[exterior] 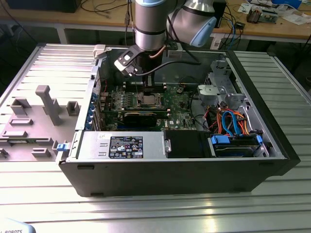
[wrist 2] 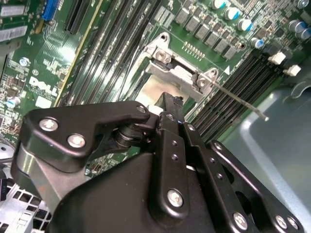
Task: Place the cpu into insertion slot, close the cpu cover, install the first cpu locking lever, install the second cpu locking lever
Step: 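Close the cpu cover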
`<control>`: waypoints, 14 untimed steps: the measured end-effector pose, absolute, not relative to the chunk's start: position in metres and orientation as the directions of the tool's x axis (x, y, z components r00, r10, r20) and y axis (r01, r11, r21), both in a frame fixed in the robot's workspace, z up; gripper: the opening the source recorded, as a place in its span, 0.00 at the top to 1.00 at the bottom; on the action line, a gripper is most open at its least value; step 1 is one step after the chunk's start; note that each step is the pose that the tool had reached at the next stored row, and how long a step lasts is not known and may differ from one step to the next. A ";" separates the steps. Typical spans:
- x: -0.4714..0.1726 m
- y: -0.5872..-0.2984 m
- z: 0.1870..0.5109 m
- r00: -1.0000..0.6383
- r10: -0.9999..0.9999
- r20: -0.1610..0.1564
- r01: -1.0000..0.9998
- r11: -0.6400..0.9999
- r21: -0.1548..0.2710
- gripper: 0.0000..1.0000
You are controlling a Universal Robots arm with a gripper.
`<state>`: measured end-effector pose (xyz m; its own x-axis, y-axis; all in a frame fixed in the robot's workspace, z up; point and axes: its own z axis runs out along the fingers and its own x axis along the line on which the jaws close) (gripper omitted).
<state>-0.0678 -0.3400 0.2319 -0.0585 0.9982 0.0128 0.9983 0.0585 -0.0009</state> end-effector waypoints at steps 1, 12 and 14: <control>-0.069 -0.340 0.231 -0.059 0.998 0.013 0.998 0.059 -0.001 0.89; -0.077 -0.340 0.226 -0.089 0.996 0.013 0.996 0.089 -0.004 0.89; -0.078 -0.340 0.225 -0.089 0.996 0.013 0.996 0.089 -0.004 0.89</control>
